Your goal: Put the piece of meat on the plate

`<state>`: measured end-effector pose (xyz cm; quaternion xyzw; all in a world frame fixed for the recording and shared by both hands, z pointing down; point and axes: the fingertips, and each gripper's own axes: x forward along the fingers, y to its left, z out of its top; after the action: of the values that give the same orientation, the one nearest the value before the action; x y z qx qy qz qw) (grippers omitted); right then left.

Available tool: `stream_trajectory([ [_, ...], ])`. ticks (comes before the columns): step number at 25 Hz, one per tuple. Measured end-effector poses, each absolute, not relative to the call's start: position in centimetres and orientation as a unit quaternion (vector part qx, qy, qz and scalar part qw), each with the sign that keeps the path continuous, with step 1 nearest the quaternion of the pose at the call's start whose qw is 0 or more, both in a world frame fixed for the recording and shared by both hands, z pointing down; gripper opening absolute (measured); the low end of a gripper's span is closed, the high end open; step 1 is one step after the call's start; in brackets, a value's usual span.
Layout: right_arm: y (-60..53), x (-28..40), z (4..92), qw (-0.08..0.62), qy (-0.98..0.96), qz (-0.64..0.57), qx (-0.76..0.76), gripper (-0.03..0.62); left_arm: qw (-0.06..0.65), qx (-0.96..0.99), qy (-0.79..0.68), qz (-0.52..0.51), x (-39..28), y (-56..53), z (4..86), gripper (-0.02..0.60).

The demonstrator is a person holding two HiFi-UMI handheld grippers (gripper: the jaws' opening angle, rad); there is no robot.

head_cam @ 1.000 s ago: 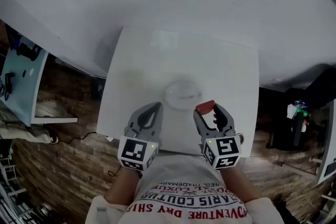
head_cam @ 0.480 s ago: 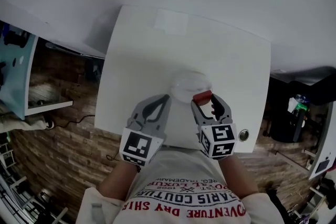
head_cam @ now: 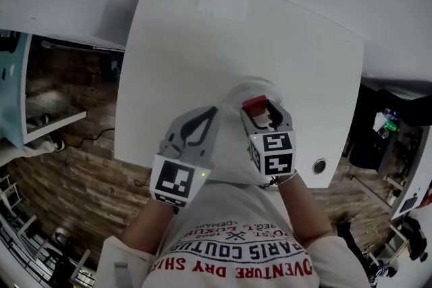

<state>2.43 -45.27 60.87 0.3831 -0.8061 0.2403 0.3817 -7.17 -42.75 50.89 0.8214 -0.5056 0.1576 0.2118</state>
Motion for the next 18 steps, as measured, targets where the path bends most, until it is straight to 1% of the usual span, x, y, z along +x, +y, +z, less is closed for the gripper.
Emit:
stream_trajectory([
  [10,-46.0,1.2,62.6,0.414,-0.795,0.232,0.378,0.275,0.256,0.812,-0.504,0.146,-7.7,-43.0,53.3,0.005],
  [18,-46.6,1.8,63.1,0.414,-0.788,0.237,0.389,0.275,0.306,0.796,-0.509,0.115,-7.8,-43.2,53.8,0.005],
])
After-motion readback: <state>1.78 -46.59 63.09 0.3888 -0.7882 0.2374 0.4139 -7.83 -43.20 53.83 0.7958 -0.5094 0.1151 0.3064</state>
